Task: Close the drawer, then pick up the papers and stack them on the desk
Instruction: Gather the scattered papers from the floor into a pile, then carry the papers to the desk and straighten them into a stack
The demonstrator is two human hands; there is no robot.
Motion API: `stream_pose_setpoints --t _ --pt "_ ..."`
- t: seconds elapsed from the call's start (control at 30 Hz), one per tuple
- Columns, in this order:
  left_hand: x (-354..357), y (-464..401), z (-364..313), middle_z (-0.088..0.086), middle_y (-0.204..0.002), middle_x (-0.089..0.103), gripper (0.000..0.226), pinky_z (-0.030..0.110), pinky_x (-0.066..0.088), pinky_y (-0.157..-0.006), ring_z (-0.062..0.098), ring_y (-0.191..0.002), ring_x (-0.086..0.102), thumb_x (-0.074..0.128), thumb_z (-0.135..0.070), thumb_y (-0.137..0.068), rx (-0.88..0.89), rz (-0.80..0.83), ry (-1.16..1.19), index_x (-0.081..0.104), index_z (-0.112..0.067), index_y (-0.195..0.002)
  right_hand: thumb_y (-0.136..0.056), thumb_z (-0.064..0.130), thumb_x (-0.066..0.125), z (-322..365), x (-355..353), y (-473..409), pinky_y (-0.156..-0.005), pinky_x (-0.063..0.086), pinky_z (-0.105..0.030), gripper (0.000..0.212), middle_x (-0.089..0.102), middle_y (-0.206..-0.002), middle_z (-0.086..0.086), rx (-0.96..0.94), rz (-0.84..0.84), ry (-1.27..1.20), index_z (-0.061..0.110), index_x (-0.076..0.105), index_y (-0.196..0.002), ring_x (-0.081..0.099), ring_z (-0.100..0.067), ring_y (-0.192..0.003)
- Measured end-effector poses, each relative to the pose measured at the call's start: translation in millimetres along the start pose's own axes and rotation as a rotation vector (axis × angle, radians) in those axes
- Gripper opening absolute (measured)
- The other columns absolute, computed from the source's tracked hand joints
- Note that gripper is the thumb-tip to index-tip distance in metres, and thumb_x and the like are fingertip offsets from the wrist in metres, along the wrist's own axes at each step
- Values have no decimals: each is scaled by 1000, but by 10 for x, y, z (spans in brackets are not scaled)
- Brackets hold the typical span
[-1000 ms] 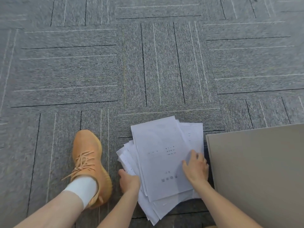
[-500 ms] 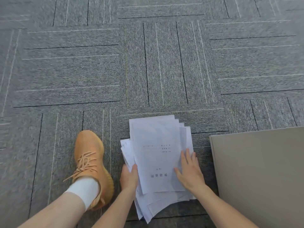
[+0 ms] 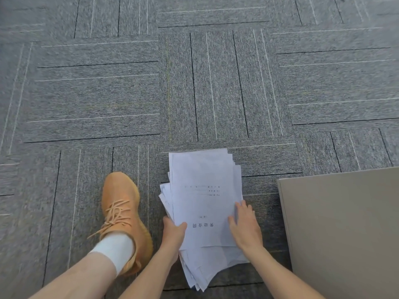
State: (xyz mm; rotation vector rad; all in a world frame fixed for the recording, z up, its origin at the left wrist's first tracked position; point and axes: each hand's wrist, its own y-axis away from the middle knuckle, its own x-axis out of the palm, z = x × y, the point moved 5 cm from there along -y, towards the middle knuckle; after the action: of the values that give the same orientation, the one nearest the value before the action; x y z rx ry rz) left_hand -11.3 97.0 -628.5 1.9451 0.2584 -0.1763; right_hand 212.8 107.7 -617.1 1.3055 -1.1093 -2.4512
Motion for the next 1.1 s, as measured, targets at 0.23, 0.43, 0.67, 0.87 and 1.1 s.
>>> stream_pose_setpoints --t 0.23,0.43,0.67,0.87,1.1 --pt "-109 18 -43 13 -118 70 52 53 55 -89 37 -105 68 62 13 -83 3 195 163 55 -13 -127 -87 43 64 -89 -313 -162 -100 44 -42 74 44 -142 -12 163 -84 -151 12 35 -148 49 -31 -128" --pt "-228 125 -189 17 -118 70 63 53 53 -92 36 -106 67 70 7 -68 20 263 205 55 -9 -126 -81 26 76 -165 -372 -232 -81 56 -38 53 71 -107 -3 309 249 -540 7 56 -126 70 -24 -95" --pt "-449 489 -805 16 -117 68 74 48 56 -84 39 -109 64 53 21 -65 136 314 189 49 -19 -127 -77 2 70 537 -1006 -1 -82 58 -41 37 75 -106 -13 80 245 -640 3 65 -113 73 -29 -93" --pt "-791 1324 -1786 16 -99 59 62 44 53 -78 36 -93 58 37 26 -74 288 246 146 41 -8 -126 -81 -1 65 1359 -2029 685 -83 57 -36 31 74 -108 -6 -119 64 -669 19 65 -105 70 -20 -93" --pt "-1242 3037 -2930 26 -113 64 59 66 55 -75 45 -95 66 53 8 -68 581 322 239 47 -10 -124 -75 9 64 2206 -3636 2354 -81 59 -28 30 75 -96 2 -332 -192 -684 20 69 -103 71 -14 -89"
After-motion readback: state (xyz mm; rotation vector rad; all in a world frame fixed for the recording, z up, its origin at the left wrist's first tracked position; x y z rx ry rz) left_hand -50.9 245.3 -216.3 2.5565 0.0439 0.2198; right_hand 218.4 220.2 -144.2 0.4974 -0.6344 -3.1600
